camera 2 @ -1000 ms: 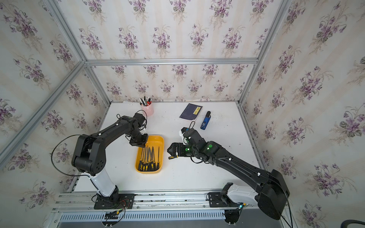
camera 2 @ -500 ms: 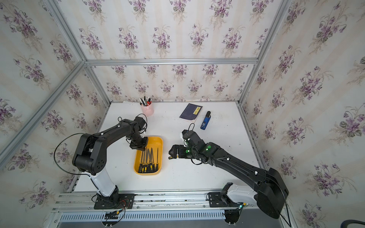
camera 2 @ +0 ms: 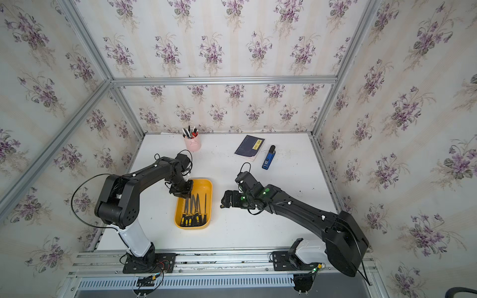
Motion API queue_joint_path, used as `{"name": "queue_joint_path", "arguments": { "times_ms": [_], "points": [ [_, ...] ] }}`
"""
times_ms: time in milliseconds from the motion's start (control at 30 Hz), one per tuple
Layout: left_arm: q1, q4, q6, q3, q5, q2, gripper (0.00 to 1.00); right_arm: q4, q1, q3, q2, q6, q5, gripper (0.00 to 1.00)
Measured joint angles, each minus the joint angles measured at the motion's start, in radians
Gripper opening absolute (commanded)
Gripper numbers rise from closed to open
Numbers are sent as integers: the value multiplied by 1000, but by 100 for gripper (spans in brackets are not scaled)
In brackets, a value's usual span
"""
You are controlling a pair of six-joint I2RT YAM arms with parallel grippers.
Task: Put the file tool into the storage box
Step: Place the file tool in the storage box, then pick up the file tool from the center of the board.
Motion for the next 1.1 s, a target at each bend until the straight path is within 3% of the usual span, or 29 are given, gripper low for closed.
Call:
{"name": "queue_joint_path", "arguments": {
  "times_ms": [233,400,567,733,867,1100],
  "points": [
    [0,-41,-10,59,-7,-68,48,-38,-13,21,67,66,17,100],
    [-31,-95,-19,169,-8,-117,51,-52,-50,0,52,129,25,100],
    [-192,-127,1,281,15,-159,51,-85,-135,-40,-37,195,56,100],
    [-385,-163,115,428,11,-92,51,-116,-223,-72,-156,219,76,100],
    [-449,-186,199,482,-43,-33,51,-159,-273,-84,-219,206,72,100],
    [-541,-158,300,422,-76,27,51,-220,-364,-122,-304,157,42,100]
  ]
}}
